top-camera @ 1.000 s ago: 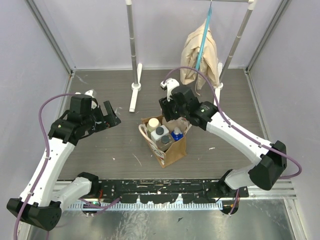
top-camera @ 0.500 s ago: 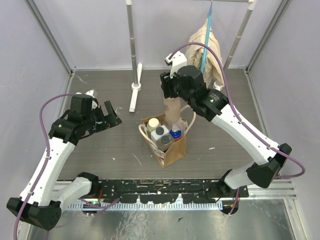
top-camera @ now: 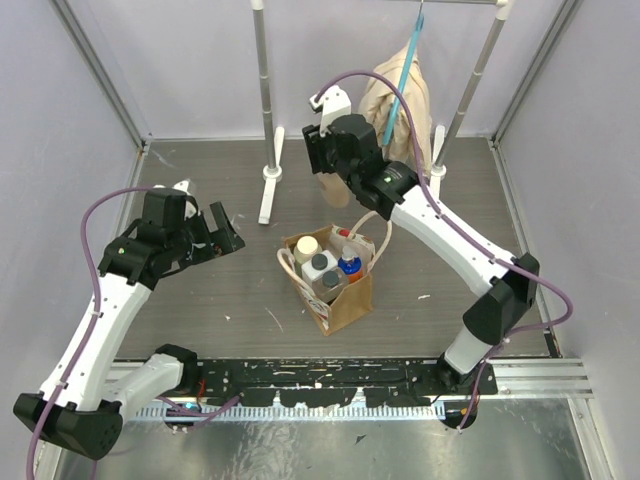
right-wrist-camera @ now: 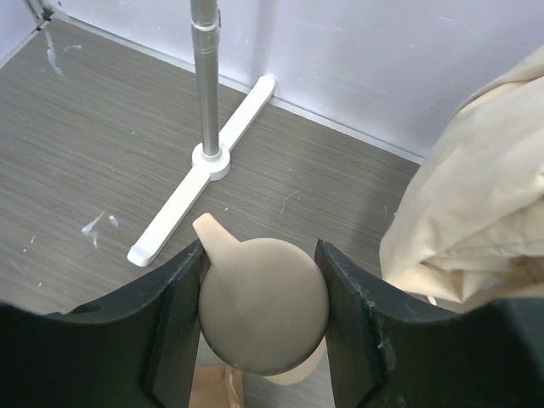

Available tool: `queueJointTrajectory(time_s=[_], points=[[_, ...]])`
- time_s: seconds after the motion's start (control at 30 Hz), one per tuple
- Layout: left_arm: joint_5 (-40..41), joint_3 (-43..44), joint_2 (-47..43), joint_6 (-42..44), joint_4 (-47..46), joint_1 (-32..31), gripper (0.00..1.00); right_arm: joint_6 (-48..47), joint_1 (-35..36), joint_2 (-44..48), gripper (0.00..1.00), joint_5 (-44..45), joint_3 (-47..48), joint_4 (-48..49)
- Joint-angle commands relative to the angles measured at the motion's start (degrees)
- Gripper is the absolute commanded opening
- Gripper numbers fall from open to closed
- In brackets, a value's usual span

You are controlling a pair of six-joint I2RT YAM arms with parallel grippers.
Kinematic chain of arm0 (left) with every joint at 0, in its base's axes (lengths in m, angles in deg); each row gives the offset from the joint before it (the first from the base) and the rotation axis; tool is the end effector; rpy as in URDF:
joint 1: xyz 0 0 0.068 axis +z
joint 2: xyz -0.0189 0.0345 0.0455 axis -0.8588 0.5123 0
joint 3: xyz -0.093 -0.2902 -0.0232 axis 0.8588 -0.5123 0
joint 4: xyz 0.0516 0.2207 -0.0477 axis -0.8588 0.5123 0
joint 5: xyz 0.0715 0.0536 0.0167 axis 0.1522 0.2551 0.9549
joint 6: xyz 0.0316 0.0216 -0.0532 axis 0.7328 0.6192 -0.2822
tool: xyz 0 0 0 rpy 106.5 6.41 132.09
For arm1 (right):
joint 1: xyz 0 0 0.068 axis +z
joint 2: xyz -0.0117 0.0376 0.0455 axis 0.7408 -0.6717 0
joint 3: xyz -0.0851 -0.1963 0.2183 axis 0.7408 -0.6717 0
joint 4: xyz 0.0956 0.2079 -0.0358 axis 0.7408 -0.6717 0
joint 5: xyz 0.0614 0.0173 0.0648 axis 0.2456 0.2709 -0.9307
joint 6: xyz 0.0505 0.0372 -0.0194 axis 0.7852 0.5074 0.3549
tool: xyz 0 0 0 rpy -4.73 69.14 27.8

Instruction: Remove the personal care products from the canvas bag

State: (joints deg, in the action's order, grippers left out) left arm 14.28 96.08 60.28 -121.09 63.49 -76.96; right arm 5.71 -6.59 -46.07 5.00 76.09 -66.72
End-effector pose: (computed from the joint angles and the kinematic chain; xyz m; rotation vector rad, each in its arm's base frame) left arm 0.1364 -0.0475 0.3589 -0.2693 2.3957 -0.4969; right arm 0.2834 0.2260 0.4567 -0.4446 1.7713 0.1857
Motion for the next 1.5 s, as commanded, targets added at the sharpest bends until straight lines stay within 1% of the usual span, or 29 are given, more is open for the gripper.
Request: queueJointTrajectory(time_s=[0.0, 0.1, 0.27, 0.47, 0.67, 0.97, 1.0, 1.07, 1.1, 1.13, 1.2, 1.23, 1.37, 1.47], points=[[0.2, -0.6, -1.5, -0.4, -0.6, -0.2, 0.99, -0.4, -1.2, -0.4, 0.32, 0.7, -0.1, 16.7], [0.5, -0.7, -2.3, -0.6, -0.2, -0.2, 0.99, 1.2, -1.6, -2.1, 0.31, 0.3, -2.6, 19.3], [0.7, -1.2, -2.8, -0.6, 0.0, -0.2, 0.99, 3.0, -1.7, -4.5, 0.32, 1.9, -7.2, 23.2], [0.7, -2.1, -2.6, -0.4, 0.7, -0.2, 0.99, 7.9, -1.7, -5.3, 0.32, 5.4, -12.2, 23.5], [0.5, -2.1, -2.6, -0.5, 0.6, -0.2, 0.99, 13.9, -1.7, -2.1, 0.31, 6.6, -16.8, 22.2], [-0.7, -3.0, -2.0, -0.8, -0.7, -0.2, 0.99, 15.1, -1.8, 5.9, 0.31, 12.3, -23.5, 16.6], [-0.9, -3.3, -2.0, -0.9, -0.9, -0.2, 0.99, 15.3, -1.8, 6.7, 0.33, 12.6, -24.2, 16.3], [-1.5, -3.6, -1.7, -1.2, -1.1, -0.2, 0.99, 16.2, -1.8, 7.8, 0.49, 13.7, -24.4, 14.3], [-1.6, -3.6, -1.6, -1.3, -1.2, -0.2, 0.99, 16.4, -1.8, 8.1, 0.62, 14.0, -24.4, 12.9], [-1.7, -3.6, -1.6, -1.3, -1.1, -0.2, 0.99, 16.5, -1.8, 8.4, 0.73, 14.4, -24.2, 11.8], [-1.7, -3.5, -1.8, -1.4, -1.1, -0.2, 0.99, 16.7, -1.8, 9.0, 0.92, 15.2, -24.4, 10.7], [-1.5, -3.5, -1.9, -1.3, -1.0, -0.2, 0.99, 16.6, -1.7, 9.4, 0.99, 15.3, -24.5, 10.4], [-1.0, -3.7, -2.5, -1.3, -0.8, -0.4, 0.99, 16.3, -1.4, 12.0, 1.00, 14.8, -24.9, 8.2], [-0.7, -3.6, -2.5, -1.3, -0.4, -0.3, 0.99, 14.2, 1.4, 15.7, 1.00, 17.0, -25.3, 6.3]])
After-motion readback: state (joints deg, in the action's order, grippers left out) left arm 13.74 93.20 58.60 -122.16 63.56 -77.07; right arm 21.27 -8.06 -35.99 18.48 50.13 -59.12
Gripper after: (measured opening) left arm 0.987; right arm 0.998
